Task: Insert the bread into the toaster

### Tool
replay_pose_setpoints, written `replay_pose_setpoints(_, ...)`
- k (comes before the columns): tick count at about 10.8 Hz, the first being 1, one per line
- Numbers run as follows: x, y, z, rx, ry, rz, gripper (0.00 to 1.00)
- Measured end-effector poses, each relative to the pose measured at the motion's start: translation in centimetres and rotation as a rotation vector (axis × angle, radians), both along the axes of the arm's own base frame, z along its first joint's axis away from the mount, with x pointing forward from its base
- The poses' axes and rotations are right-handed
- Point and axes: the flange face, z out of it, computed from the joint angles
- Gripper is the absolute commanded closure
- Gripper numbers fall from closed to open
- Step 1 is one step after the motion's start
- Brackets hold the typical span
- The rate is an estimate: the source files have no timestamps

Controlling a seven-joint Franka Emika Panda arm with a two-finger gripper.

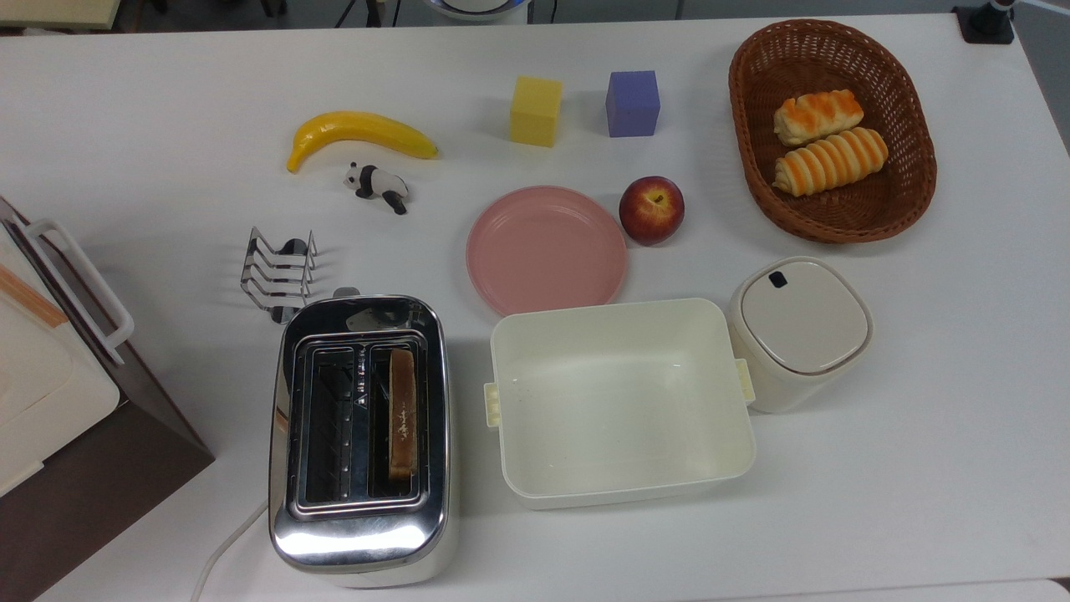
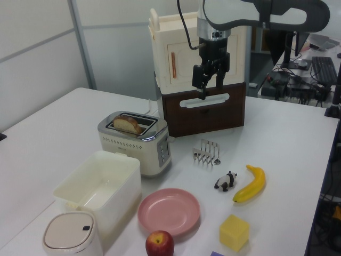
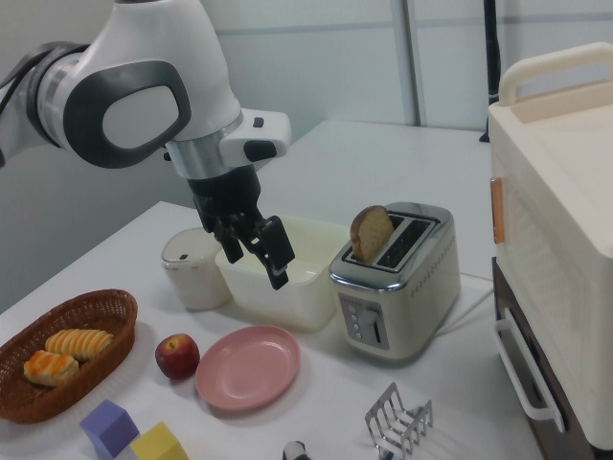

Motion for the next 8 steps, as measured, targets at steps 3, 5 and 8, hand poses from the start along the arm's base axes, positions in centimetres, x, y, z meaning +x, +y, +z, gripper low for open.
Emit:
replay_pose_setpoints(3,0.2,0.3,-0.3,0.001,0.005,0.006,0.0)
replay_pose_setpoints(5,0.9,0.7,-0.8,0.0,-0.008,0.014,0.0)
replay_pose_setpoints(8,2.3,0.5,-1.3,-0.008,-0.066,0.014,0.0)
